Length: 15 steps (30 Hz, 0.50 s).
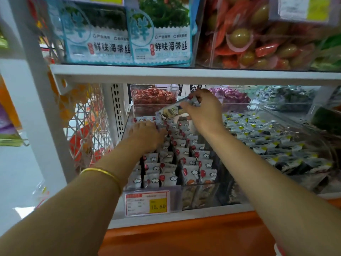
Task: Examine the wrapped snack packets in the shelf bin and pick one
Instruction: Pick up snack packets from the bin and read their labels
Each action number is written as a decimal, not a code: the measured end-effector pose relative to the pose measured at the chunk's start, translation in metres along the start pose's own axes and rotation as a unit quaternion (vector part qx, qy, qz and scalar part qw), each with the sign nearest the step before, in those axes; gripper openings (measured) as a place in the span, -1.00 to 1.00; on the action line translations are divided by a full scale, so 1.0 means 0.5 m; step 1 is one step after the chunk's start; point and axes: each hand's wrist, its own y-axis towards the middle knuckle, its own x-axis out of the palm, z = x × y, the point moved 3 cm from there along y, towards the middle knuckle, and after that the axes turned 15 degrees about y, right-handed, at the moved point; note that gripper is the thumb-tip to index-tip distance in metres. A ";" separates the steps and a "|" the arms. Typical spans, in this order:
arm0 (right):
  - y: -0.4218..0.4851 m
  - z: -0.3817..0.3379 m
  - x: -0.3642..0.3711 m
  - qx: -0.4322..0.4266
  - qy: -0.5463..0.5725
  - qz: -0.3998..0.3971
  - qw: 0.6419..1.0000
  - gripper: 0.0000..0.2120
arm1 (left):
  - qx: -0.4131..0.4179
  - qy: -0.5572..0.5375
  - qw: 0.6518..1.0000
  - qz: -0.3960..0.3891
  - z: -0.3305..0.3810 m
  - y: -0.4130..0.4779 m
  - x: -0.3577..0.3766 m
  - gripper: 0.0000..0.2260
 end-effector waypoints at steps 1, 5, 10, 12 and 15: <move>0.009 0.005 0.005 0.001 -0.008 -0.004 1.000 -0.82 | -0.003 0.004 1.000 -0.005 -0.001 0.012 0.006 -0.40; 0.032 0.019 0.022 -0.003 -0.011 0.001 1.000 -0.84 | -0.004 0.006 1.000 -0.024 -0.008 0.047 0.015 -0.35; 0.045 0.033 0.058 0.039 0.045 -0.012 0.998 -0.81 | -0.017 0.021 0.995 -0.093 -0.007 0.048 0.012 -0.31; 0.050 0.031 0.074 0.024 0.030 -0.017 0.999 -0.84 | -0.018 0.031 0.995 -0.097 -0.007 0.043 0.011 -0.32; 0.061 0.027 0.103 0.006 0.031 -0.044 0.999 -0.86 | -0.017 0.026 0.994 -0.107 -0.002 0.029 0.003 -0.34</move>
